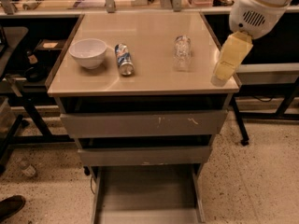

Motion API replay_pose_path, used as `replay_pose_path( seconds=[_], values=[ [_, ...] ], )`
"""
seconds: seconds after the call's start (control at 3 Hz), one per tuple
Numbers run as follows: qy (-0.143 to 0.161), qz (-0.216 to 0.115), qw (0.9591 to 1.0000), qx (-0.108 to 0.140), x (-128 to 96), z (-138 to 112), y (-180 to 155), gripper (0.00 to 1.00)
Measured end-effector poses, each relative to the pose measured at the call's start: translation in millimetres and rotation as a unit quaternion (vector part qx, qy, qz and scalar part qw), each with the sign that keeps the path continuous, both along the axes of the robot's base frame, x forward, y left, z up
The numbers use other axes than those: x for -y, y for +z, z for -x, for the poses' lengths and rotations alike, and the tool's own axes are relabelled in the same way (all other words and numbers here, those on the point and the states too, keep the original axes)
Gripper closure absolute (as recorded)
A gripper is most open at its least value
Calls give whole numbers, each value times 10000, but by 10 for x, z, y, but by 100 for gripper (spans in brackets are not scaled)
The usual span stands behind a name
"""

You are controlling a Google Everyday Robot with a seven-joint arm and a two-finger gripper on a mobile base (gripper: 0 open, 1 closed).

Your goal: Place water bottle into bottom drawer

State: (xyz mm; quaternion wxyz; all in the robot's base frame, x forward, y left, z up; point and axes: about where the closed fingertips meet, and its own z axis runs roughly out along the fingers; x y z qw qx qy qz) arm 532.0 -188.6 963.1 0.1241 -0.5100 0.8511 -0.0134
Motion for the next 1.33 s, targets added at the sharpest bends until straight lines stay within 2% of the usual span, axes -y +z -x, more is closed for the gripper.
replay_pose_path(
  seconds=[0.33,0.67,1.0,1.33],
  values=[
    [5,-46,9999,105,-52,-69,21,0],
    [-88,-235,9996,114,-106,-148,-14,0],
    [-502,-399,9979,-25,-209,-409,-73,0],
    [-911,-567,9942,-86,-309,-724,-94,0]
  ],
)
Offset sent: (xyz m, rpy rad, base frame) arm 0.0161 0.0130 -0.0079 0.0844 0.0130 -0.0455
